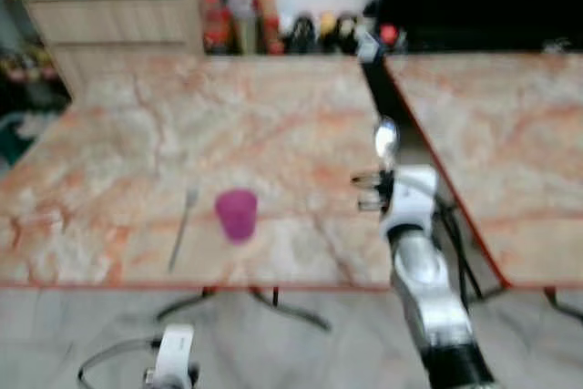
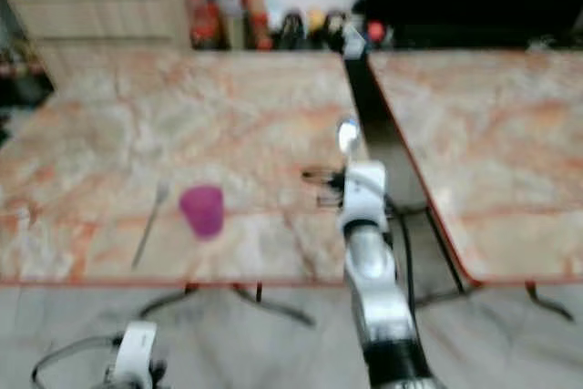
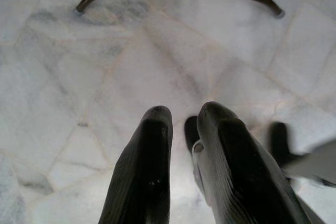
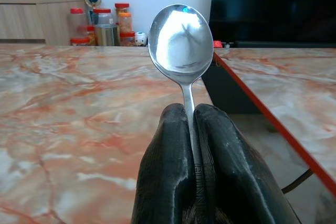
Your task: Setting the table
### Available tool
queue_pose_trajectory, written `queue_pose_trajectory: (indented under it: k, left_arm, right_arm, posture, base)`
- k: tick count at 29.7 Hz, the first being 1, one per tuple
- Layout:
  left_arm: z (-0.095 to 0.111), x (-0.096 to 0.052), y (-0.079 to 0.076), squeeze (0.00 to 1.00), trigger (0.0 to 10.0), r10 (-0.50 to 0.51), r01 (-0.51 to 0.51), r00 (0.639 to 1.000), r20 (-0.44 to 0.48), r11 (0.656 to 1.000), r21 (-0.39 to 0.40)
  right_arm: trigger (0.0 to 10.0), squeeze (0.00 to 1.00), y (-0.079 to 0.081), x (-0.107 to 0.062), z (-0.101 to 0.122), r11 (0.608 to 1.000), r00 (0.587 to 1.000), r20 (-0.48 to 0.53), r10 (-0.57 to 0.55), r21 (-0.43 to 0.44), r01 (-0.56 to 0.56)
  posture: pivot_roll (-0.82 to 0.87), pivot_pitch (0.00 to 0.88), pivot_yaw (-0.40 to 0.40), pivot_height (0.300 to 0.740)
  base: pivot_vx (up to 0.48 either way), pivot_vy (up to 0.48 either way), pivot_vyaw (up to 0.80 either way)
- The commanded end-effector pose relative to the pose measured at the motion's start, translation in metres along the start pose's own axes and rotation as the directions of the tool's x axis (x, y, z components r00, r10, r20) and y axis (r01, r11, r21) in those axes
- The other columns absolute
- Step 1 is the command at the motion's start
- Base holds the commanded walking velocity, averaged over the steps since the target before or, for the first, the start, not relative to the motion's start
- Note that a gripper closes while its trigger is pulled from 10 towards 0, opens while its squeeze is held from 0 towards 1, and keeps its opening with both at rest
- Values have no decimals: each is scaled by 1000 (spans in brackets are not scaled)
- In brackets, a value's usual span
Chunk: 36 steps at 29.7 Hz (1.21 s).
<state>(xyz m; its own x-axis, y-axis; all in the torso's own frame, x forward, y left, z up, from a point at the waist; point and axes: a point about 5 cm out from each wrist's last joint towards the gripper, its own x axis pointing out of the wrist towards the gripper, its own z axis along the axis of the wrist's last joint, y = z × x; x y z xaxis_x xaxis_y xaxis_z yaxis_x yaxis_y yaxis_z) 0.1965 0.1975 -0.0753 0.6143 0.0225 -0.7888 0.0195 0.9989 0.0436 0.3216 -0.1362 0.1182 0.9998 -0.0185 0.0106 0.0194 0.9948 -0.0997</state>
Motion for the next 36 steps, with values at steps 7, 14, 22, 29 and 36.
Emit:
queue_pose_trajectory:
  k: [7,14,22,29,36]
  left_arm:
    - [0,1,-5,0,10000,-11,11,1000,-6,1000,1]
    - [0,1,-5,0,10000,-12,12,1000,-5,1000,-1]
    - [-1,1,-6,0,10000,-15,15,1000,-7,1000,2]
    - [0,1,-5,0,10000,-15,15,1000,-7,1000,0]
    - [0,1,-5,0,10000,-16,16,1000,-7,1000,1]
  right_arm:
    - [10000,0,-4,2,5,1000,1000,15,0,-13,0]
    - [10000,0,-4,2,5,999,1000,13,11,-52,-10]
    - [10000,0,-3,0,4,999,1000,14,14,-41,-14]
    - [10000,0,-4,0,4,998,1000,12,15,-59,-14]
    - [10000,0,-4,0,3,998,1000,9,14,-54,-13]
  posture:
    - [-32,0,7,736]
    - [-34,0,7,736]
    - [-38,0,9,736]
    - [-37,0,8,736]
    - [-39,0,10,736]
  base:
    - [0,-384,0]
    - [0,-383,0]
    - [0,-383,377]
    - [0,-384,0]
    - [0,-385,0]
